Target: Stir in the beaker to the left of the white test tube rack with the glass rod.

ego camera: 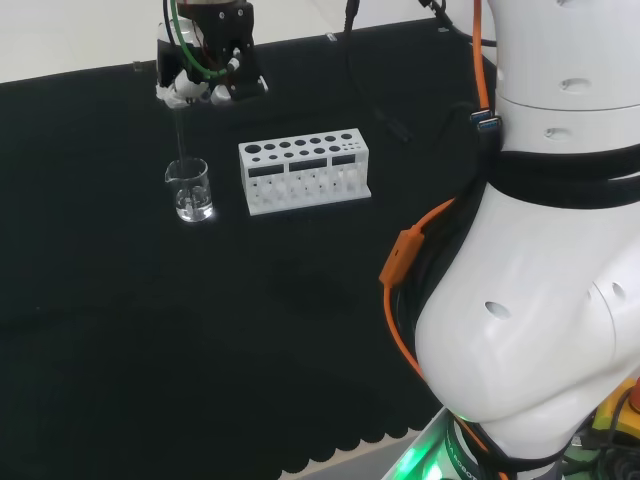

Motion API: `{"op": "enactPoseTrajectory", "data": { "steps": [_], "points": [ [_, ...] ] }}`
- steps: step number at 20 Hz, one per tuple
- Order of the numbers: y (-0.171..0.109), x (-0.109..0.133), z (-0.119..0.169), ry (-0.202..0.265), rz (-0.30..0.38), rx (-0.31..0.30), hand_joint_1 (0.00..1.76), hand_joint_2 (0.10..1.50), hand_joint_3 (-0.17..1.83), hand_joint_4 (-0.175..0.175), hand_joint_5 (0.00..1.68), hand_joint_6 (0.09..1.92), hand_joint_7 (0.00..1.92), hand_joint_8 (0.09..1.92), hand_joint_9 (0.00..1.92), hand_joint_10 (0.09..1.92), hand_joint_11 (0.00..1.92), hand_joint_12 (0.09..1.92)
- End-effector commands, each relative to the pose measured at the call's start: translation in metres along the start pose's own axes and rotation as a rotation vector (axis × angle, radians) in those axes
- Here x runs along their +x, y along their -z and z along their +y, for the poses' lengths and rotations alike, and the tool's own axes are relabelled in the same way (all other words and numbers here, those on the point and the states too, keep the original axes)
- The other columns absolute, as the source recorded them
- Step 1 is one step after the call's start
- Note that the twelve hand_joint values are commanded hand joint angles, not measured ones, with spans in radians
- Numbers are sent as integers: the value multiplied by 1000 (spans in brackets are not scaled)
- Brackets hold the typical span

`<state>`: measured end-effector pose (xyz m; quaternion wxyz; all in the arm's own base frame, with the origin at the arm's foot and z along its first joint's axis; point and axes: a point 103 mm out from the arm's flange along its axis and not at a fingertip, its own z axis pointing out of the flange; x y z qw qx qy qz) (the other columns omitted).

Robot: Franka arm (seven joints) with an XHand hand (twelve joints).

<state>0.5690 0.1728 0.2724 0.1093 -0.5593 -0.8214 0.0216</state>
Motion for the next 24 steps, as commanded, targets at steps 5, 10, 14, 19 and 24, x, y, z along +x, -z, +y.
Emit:
{"op": "enactPoseTrajectory", "data": {
  "steps": [5, 10, 14, 19, 24],
  "points": [
    [9, 12, 14, 29, 0, -19, 1324, 1070, -175, -175, 1387, 87, 1319, 721, 1639, 536, 1553, 589],
    [16, -2, 6, 12, -9, -31, 1339, 1069, -175, -175, 1378, 87, 1302, 727, 1588, 595, 1549, 594],
    [22, -10, 0, 4, -17, -40, 1325, 1070, -175, -175, 1386, 87, 1318, 722, 1631, 551, 1550, 594],
    [26, -5, -9, 12, -22, -44, 1324, 1070, -175, -175, 1387, 87, 1320, 720, 1636, 543, 1551, 594],
    [26, -2, -15, 20, -17, -55, 1324, 1070, -175, -175, 1387, 87, 1320, 721, 1640, 534, 1551, 593]
  ]
}}
